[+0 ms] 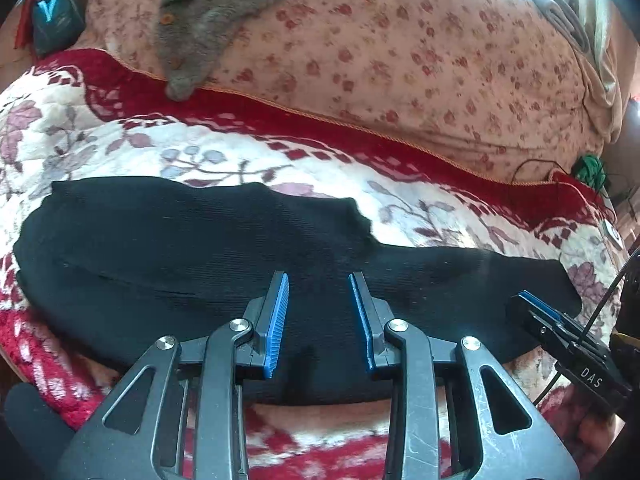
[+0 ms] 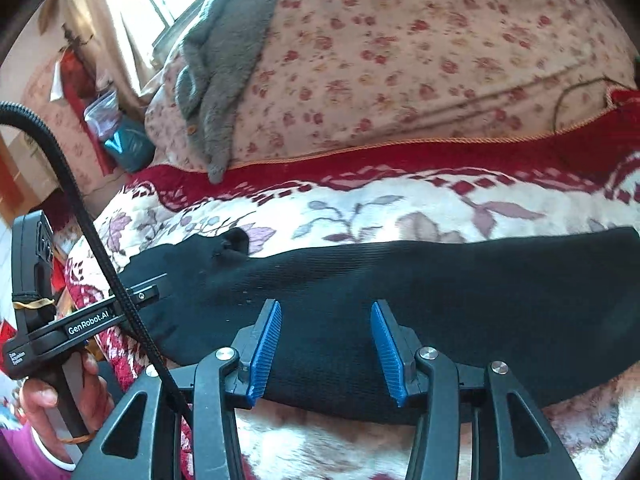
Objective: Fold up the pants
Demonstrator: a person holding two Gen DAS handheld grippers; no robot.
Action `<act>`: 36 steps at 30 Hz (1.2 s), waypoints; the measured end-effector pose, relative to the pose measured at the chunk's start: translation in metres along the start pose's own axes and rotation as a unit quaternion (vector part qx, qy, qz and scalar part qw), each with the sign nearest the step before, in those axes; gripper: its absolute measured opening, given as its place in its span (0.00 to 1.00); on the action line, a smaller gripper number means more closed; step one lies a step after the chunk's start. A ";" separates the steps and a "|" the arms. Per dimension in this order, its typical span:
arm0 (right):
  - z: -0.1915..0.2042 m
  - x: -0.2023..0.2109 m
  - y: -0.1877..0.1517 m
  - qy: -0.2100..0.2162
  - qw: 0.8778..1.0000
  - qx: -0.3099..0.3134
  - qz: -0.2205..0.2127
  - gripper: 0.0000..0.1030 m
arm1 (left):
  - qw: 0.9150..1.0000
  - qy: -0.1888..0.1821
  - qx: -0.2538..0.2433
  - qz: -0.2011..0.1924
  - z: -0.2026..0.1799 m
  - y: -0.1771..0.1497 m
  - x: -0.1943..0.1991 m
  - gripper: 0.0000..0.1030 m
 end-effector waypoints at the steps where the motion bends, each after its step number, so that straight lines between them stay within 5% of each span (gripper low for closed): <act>1: -0.004 0.002 0.000 -0.004 1.000 -0.002 -0.002 0.44 | 1.000 -0.003 -0.004 0.002 -0.005 0.000 -0.002 0.29; 15: -0.122 0.079 -0.004 -0.121 0.988 -0.089 -0.022 0.48 | 0.992 -0.109 -0.027 0.052 -0.089 -0.007 -0.032 0.29; 21: -0.160 0.103 -0.017 -0.150 0.977 -0.149 -0.008 0.48 | 0.979 -0.177 -0.063 0.081 -0.142 -0.008 -0.046 0.29; 24: -0.175 0.108 -0.026 -0.142 0.972 -0.187 -0.006 0.48 | 0.971 -0.203 -0.084 0.092 -0.165 -0.008 -0.055 0.39; 32: -0.216 0.091 -0.014 -0.092 0.960 -0.260 -0.038 0.48 | 0.936 -0.283 -0.146 0.152 -0.228 -0.005 -0.093 0.40; 36: -0.227 0.095 -0.014 -0.069 0.956 -0.277 -0.074 0.23 | 0.909 -0.314 -0.206 0.180 -0.262 -0.007 -0.120 0.43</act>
Point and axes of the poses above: each gripper's, at about its wrist camera, not at the fingertips, and x roughly against the way its jaws point, z to its left, y to its top, the point moved 4 cm from there along -x, roughly the way its jaws point, and after that the axes turned 14 degrees about -z, right-handed, at the moved point
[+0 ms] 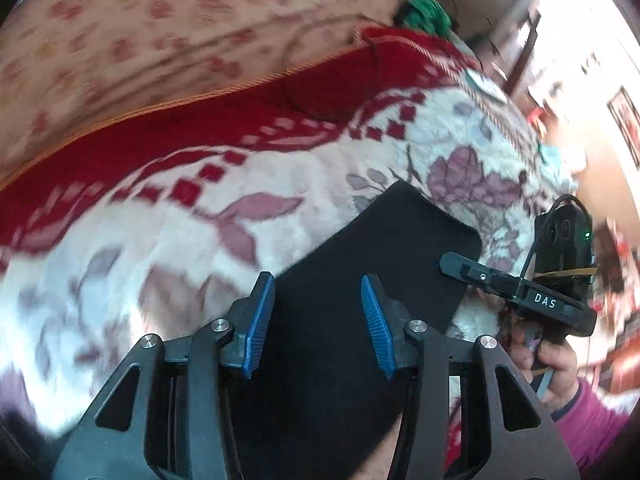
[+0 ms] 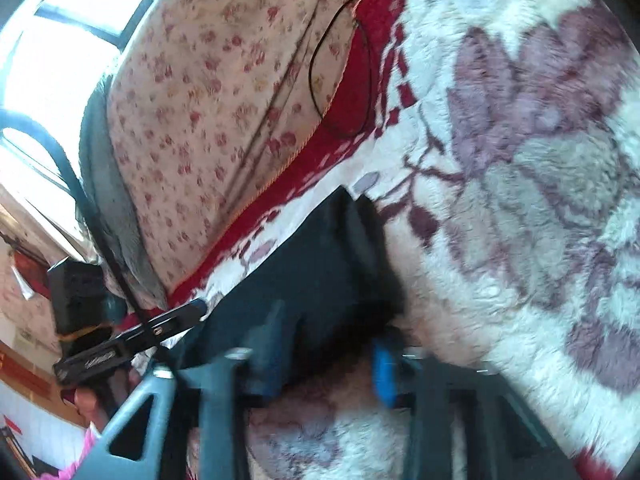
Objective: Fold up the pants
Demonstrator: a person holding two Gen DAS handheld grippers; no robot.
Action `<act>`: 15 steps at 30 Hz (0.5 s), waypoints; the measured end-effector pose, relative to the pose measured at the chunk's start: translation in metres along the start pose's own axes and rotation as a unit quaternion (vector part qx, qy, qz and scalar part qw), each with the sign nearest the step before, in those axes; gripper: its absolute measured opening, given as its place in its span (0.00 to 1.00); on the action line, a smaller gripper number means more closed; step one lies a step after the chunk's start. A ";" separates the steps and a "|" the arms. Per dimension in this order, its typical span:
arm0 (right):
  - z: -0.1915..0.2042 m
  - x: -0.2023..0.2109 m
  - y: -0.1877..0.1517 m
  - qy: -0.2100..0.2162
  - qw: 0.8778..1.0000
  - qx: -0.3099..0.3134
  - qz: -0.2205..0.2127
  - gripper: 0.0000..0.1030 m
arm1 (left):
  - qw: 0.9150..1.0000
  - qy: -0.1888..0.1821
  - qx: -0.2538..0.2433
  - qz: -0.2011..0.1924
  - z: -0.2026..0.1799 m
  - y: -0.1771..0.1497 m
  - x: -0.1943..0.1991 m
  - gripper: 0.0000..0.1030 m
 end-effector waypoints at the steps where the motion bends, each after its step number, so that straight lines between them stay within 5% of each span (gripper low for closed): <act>1: -0.005 0.000 -0.001 0.005 1.000 -0.008 0.002 0.22 | 1.000 -0.002 -0.012 0.008 -0.001 0.003 -0.007 0.43; 9: -0.010 -0.007 0.002 0.028 0.999 -0.034 0.002 0.21 | 0.991 -0.072 -0.081 0.084 -0.019 0.018 -0.064 0.44; 11: -0.014 -0.007 0.003 0.037 0.998 -0.051 0.001 0.21 | 0.986 -0.098 -0.100 0.091 -0.027 0.021 -0.070 0.55; 15: -0.013 -0.009 0.004 0.040 0.998 -0.052 0.001 0.22 | 0.973 -0.156 -0.111 0.130 -0.043 0.020 -0.083 0.58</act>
Point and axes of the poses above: each gripper's, at about its wrist camera, not at the fingertips, and x roughly against the way its jaws point, z to its left, y to its top, the point moved 4 cm from there along -x, roughly the way its jaws point, and after that the axes turned 14 degrees about -z, right-handed, at the moved point
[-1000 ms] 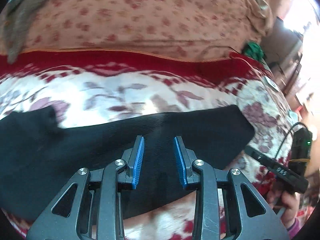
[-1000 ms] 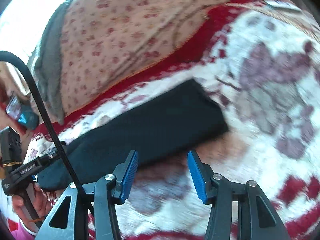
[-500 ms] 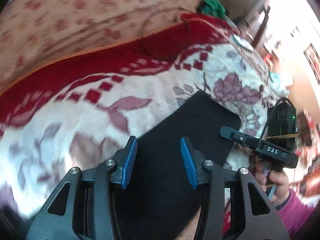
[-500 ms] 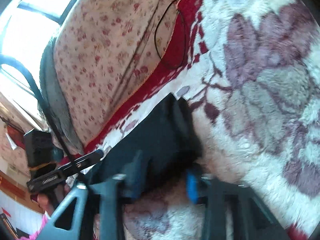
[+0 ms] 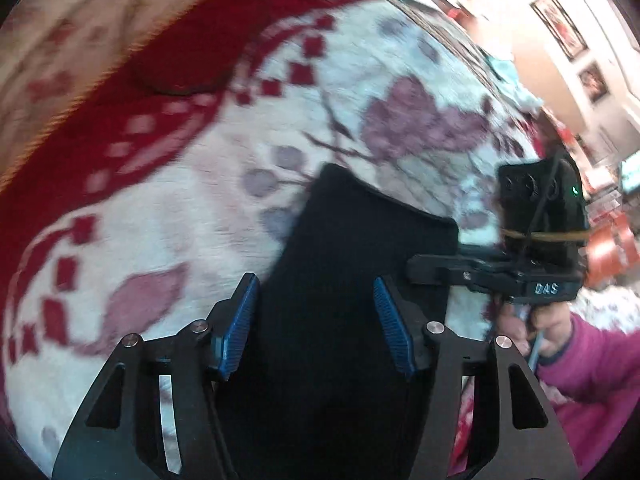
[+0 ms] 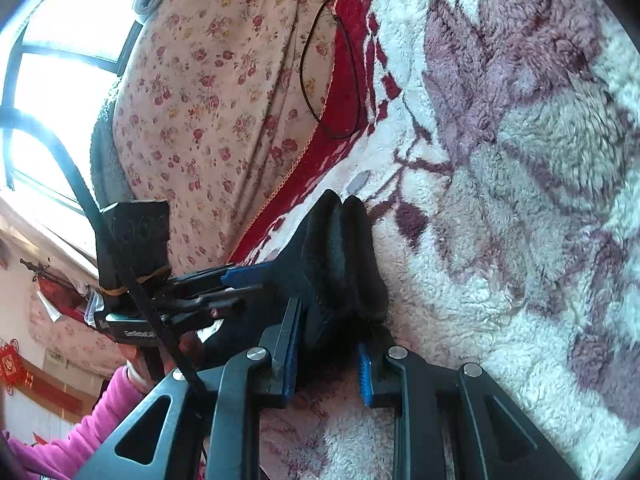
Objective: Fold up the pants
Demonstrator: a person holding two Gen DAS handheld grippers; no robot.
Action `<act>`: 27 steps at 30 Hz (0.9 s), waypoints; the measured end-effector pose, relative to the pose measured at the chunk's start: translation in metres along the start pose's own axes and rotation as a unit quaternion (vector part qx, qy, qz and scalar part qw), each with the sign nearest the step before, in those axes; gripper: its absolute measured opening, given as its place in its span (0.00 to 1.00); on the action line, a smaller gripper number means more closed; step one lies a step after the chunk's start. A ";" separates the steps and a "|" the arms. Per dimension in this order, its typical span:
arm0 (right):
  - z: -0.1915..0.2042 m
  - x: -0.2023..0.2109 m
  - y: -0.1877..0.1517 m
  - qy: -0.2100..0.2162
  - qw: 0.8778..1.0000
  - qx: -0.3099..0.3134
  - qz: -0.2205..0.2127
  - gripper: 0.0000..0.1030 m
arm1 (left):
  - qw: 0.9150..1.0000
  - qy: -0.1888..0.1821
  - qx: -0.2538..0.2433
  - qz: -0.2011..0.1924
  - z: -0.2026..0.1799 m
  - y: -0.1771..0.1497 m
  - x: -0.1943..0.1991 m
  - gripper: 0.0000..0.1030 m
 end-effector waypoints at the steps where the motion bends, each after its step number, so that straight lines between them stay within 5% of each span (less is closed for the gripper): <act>1: -0.001 0.000 0.000 0.001 1.000 -0.002 0.001 0.22 | 1.000 0.005 -0.014 0.007 -0.001 0.000 -0.004 0.58; 4: -0.003 0.001 0.001 0.008 1.000 -0.011 0.001 0.22 | 1.000 -0.010 -0.021 0.016 -0.001 0.002 -0.006 0.58; 11: 0.001 -0.001 0.001 0.017 1.000 -0.002 -0.006 0.10 | 1.000 -0.018 -0.006 -0.004 0.006 0.005 -0.004 0.13; 17: 0.029 0.009 0.003 0.052 0.998 0.027 -0.025 0.09 | 0.999 -0.001 -0.028 -0.030 -0.010 0.008 0.012 0.12; 27: 0.143 0.033 -0.005 0.148 0.981 0.119 -0.022 0.09 | 0.989 0.024 -0.033 -0.142 -0.036 0.001 0.137 0.09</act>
Point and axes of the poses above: each gripper's, at about its wrist camera, not at the fingertips, and x roughly against the way its jaws point, z to its left, y to its top, the point moved 4 cm from there along -x, roughly the way its jaws point, and after that the axes turned 14 degrees about -z, right-handed, at the moved point
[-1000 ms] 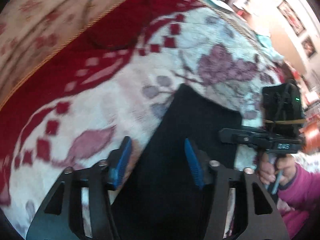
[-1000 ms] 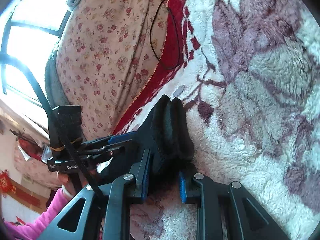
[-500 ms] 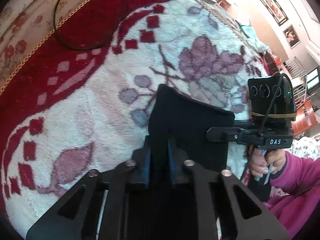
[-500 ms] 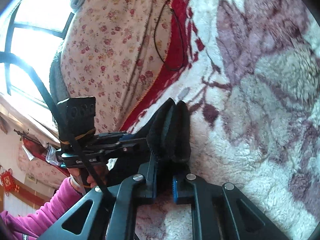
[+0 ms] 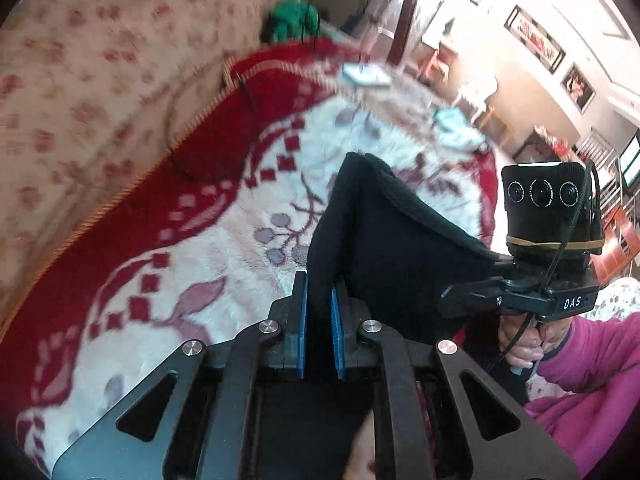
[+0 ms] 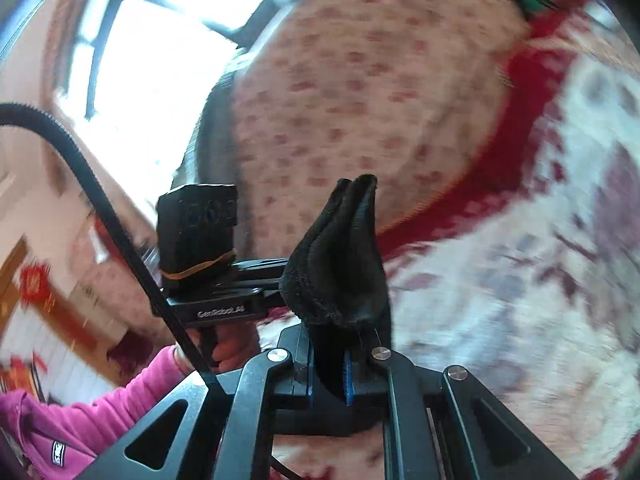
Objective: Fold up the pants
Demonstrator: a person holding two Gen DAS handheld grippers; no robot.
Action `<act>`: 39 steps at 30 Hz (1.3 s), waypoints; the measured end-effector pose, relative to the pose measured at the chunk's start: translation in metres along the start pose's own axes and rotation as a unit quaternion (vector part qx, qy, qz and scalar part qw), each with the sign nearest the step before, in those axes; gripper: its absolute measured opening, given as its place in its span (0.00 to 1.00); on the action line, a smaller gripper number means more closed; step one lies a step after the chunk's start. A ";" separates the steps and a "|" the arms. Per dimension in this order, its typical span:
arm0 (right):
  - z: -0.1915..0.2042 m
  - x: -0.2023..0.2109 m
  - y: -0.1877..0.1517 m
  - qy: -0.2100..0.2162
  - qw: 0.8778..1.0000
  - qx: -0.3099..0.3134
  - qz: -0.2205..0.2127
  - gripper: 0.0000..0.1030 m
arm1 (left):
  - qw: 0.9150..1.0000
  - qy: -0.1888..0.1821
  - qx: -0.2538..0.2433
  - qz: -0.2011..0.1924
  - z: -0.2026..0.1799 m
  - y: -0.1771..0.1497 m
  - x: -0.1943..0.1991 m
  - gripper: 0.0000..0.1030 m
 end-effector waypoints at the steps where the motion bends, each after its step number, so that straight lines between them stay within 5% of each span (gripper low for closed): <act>1: 0.020 -0.005 -0.002 0.017 1.000 0.016 0.008 0.09 | 1.000 0.004 0.004 -0.013 0.000 -0.001 0.017 0.09; 12: 0.120 -0.086 -0.086 0.112 0.980 0.077 0.143 0.09 | 0.988 0.095 0.090 -0.077 0.041 -0.087 0.151 0.09; 18: 0.118 -0.152 -0.173 0.101 0.959 0.087 0.248 0.09 | 0.965 0.177 0.176 -0.074 0.088 -0.167 0.184 0.09; 22: 0.106 -0.177 -0.216 0.080 0.946 0.091 0.301 0.13 | 0.941 0.225 0.235 -0.094 0.111 -0.203 0.214 0.09; 26: 0.107 -0.175 -0.209 0.105 0.950 0.051 0.289 0.40 | 0.927 0.248 0.254 -0.124 0.111 -0.209 0.238 0.09; 31: 0.110 -0.148 -0.172 0.098 0.962 0.070 0.244 0.41 | 0.925 0.250 0.245 -0.145 0.093 -0.197 0.245 0.09; 36: 0.073 -0.107 -0.124 0.009 0.976 0.112 0.186 0.45 | 0.927 0.256 0.240 -0.133 0.067 -0.198 0.236 0.09; 39: 0.046 -0.103 -0.105 -0.052 0.976 0.126 0.169 0.49 | 0.924 0.271 0.245 -0.112 0.056 -0.208 0.226 0.25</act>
Point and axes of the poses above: each gripper's, at about its wrist camera, not at the fingertips, and x roughly against the way its jaws point, z to its left, y to its top, the point moved 4 cm from there along -x, roughly the way its jaws point, and after that the axes turned 14 degrees about -z, right-handed, at the moved point
